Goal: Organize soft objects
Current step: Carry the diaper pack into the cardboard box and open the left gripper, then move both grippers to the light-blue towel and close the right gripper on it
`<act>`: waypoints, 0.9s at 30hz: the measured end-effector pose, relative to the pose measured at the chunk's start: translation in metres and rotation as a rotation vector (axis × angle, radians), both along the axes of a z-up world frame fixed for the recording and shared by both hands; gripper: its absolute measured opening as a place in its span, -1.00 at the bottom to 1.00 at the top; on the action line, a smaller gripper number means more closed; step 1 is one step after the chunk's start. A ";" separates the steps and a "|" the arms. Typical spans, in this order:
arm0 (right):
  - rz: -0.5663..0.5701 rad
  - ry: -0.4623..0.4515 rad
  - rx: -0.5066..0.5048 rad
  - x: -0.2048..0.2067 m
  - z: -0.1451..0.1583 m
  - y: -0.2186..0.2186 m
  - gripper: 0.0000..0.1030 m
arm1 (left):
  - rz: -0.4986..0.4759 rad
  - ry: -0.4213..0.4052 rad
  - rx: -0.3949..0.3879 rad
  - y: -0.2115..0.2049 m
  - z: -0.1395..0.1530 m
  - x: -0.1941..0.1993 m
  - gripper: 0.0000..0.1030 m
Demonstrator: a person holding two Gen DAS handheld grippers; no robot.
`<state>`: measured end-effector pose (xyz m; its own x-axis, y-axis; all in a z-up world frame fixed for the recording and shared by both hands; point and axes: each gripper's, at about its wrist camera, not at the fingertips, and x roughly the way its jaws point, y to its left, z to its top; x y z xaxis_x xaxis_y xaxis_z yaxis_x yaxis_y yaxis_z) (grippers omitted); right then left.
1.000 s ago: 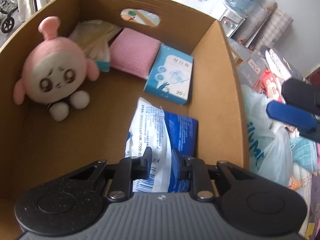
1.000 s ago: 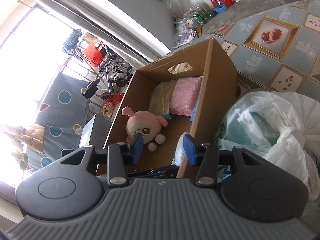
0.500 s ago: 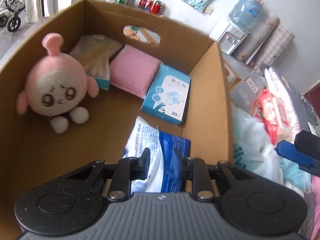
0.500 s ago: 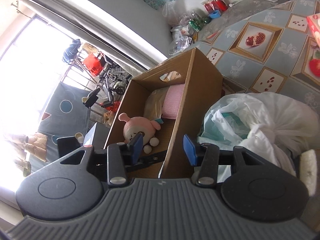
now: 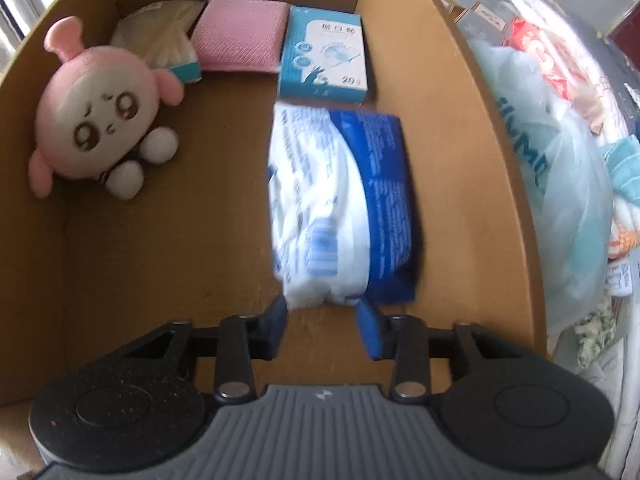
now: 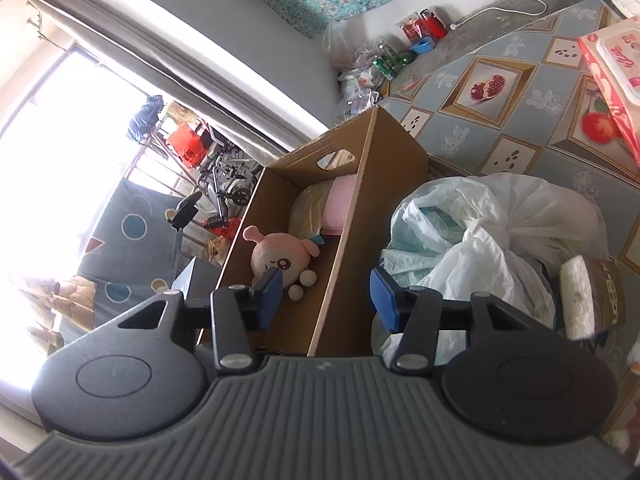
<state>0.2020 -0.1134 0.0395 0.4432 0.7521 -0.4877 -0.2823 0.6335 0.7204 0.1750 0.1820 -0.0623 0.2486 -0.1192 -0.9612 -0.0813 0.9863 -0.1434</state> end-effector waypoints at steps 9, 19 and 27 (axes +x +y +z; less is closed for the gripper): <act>-0.058 0.045 -0.017 -0.011 -0.021 -0.028 -0.04 | 0.054 -0.061 -0.035 -0.001 0.000 0.019 -0.57; -0.074 0.005 -0.053 -0.039 -0.026 -0.042 0.18 | 0.134 -0.182 0.047 0.012 0.047 -0.019 0.30; -0.107 -0.085 -0.092 -0.067 -0.014 -0.059 0.20 | 0.193 -0.447 0.007 -0.008 0.118 -0.078 0.44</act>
